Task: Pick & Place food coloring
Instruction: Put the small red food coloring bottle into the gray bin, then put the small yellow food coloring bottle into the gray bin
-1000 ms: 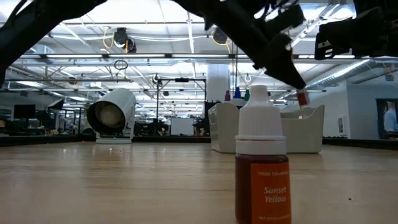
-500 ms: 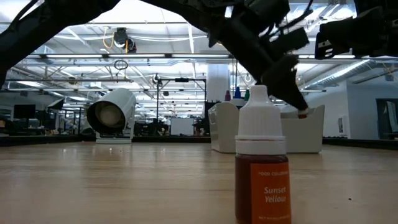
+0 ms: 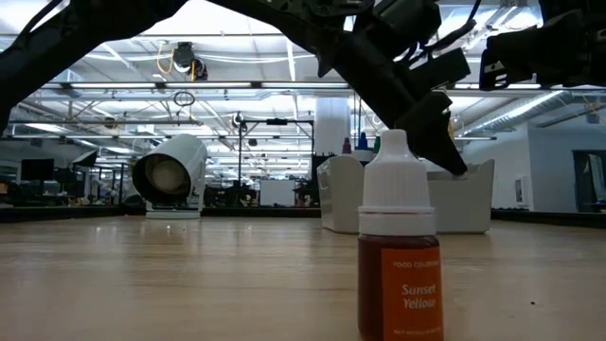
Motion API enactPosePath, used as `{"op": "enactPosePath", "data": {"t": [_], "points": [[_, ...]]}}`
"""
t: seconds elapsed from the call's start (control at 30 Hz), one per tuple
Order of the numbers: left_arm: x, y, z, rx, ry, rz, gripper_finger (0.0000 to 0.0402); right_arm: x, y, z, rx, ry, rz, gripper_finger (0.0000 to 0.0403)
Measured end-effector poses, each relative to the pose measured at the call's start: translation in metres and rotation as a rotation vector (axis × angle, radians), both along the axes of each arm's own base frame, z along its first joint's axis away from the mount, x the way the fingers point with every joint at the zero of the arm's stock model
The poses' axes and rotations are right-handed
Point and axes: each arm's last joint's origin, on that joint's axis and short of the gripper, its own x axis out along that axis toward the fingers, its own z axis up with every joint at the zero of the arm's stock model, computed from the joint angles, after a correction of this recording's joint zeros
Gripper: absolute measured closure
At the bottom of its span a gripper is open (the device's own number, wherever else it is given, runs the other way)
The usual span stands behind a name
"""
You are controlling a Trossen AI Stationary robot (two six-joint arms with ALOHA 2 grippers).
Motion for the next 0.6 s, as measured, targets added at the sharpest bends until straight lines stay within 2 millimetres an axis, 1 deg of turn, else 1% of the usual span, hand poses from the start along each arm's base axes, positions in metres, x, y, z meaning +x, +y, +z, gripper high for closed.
{"op": "enactPosePath", "data": {"t": [0.17, 0.37, 0.4, 0.47, 0.53, 0.6], "points": [[0.001, 0.000, 0.001, -0.001, -0.008, 0.001, 0.0304, 0.000, 0.000, 0.000, 0.009, 0.003, 0.000, 0.0403], [0.002, -0.001, 0.003, 0.013, -0.031, 0.011, 0.0301, 0.000, 0.000, 0.000, 0.008, 0.002, 0.001, 0.0403], [0.002, -0.003, 0.006, 0.016, -0.027, 0.011, 0.0301, 0.000, 0.000, 0.000, 0.008, 0.002, 0.001, 0.0403], [0.000, -0.008, 0.020, 0.017, -0.023, 0.004, 0.0301, 0.000, 0.000, 0.000, 0.008, 0.002, 0.001, 0.0403], [-0.007, -0.016, 0.047, 0.019, -0.023, -0.010, 0.0301, 0.000, 0.000, 0.000, 0.007, 0.001, 0.001, 0.0403], [-0.021, -0.028, 0.083, 0.005, -0.007, -0.022, 0.0300, 0.000, 0.000, 0.001, 0.008, -0.006, 0.000, 0.0403]]}}
